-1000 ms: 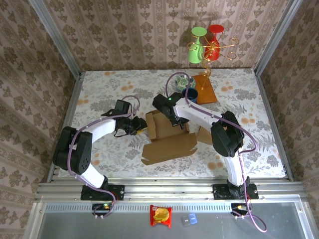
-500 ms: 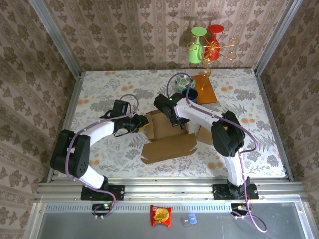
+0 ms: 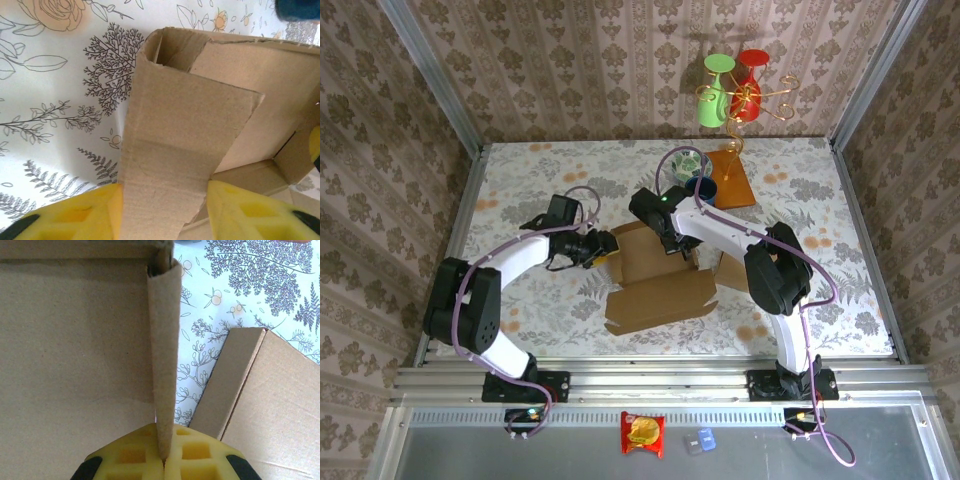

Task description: Fold the paper box

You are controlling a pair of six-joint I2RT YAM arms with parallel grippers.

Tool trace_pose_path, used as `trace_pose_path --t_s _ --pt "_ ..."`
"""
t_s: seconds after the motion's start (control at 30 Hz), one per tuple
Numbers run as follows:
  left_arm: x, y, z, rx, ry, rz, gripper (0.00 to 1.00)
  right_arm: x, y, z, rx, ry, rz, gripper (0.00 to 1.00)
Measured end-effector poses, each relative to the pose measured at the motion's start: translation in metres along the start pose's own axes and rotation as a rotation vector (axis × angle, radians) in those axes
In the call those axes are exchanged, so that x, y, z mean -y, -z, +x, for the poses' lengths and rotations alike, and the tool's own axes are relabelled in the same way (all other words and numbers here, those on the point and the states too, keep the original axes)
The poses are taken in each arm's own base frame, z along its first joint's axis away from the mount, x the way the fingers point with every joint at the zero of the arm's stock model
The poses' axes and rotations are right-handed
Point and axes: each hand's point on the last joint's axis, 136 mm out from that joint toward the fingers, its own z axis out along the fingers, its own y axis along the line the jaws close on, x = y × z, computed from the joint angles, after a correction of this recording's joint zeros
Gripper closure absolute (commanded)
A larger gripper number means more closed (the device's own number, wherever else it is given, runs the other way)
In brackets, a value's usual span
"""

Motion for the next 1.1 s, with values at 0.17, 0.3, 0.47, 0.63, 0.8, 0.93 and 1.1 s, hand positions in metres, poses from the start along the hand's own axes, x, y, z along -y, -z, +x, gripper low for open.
trace_pose_path --t_s 0.17,0.3,0.47,0.63,0.8,0.93,1.1 --pt "-0.004 0.009 0.002 0.017 -0.027 -0.042 0.50 0.000 0.000 0.000 -0.002 0.000 -0.003 1.00" --pt "-0.001 0.023 -0.005 0.071 -0.047 -0.021 0.55 0.000 -0.001 0.001 -0.006 -0.003 -0.007 1.00" --pt "-0.028 0.029 -0.013 0.117 0.010 -0.014 0.62 -0.002 -0.003 0.001 -0.011 -0.007 -0.019 1.00" --pt "-0.038 0.020 -0.013 0.100 0.029 0.005 0.65 -0.004 -0.003 0.002 -0.011 -0.009 -0.025 1.00" --pt "-0.047 0.000 -0.014 0.067 0.038 0.029 0.66 -0.005 -0.005 0.004 -0.016 -0.008 -0.028 1.00" --pt "-0.052 -0.011 -0.012 0.058 0.044 0.066 0.67 -0.005 -0.009 0.007 -0.031 -0.007 -0.032 1.00" --pt "-0.049 -0.018 -0.013 0.079 0.046 0.160 0.66 -0.005 -0.014 0.009 -0.045 -0.021 -0.058 1.00"
